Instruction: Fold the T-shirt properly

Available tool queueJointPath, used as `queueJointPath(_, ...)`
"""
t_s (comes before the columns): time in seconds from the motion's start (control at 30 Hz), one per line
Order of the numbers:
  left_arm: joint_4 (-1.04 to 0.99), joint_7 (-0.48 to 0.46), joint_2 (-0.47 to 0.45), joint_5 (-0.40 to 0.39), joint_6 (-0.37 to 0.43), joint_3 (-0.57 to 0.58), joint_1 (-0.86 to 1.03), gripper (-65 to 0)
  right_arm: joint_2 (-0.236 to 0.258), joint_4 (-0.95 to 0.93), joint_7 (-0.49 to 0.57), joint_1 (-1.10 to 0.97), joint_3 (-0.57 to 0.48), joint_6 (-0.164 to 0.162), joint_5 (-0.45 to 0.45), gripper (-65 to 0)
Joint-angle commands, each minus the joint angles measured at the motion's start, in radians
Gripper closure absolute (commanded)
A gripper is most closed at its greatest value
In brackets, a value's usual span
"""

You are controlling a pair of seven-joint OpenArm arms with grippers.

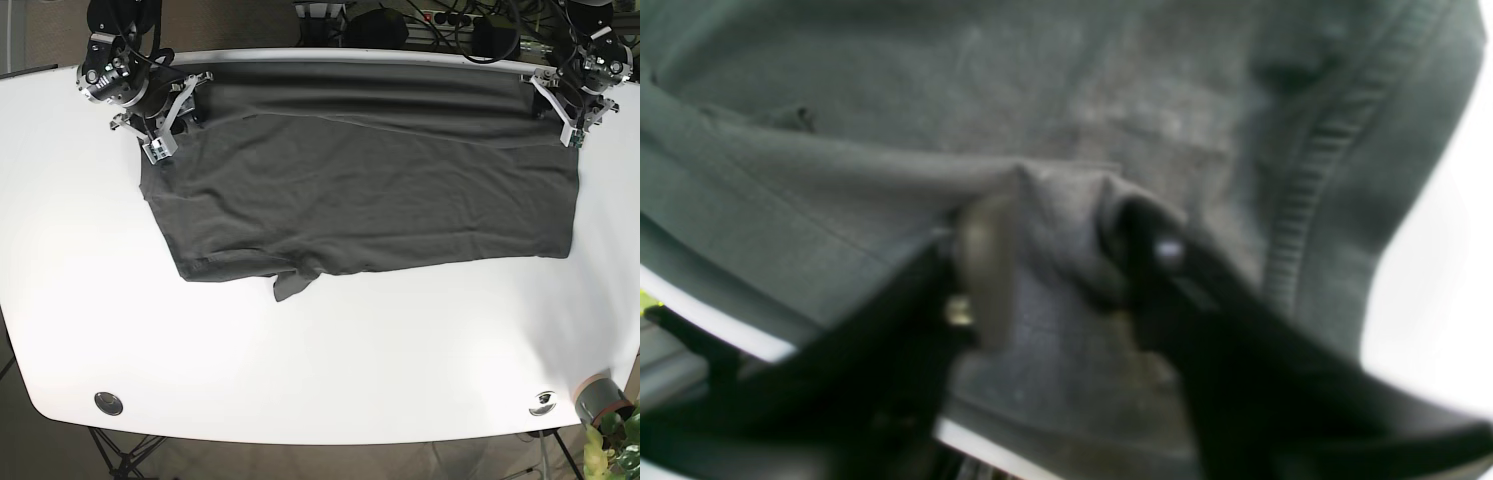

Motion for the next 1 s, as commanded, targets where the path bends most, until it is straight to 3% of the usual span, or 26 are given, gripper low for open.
queueJointPath(0.0,0.010,-0.001,-0.014,0.002,0.002,-0.004,0.003,-31.1,0.001,0.002,0.016,0.004,0.004,0.005,0.014,-15.2)
queueJointPath(0.17,0.010,-0.001,-0.014,0.002,0.002,-0.004,0.003,-31.1,0.002,-0.051,0.016,0.018,0.004,0.007,0.017,-2.1)
queueJointPath(0.6,0.010,-0.001,-0.014,0.002,0.002,-0.004,0.003,-31.1,0.001,0.089,0.009,-0.011,0.011,0.014,0.012,-2.2)
queueJointPath(0.97,0.010,-0.001,-0.014,0.002,0.002,-0.005,0.005,-31.1,0.001,0.094,0.011,-0.006,0.013,0.014,0.015,-2.2)
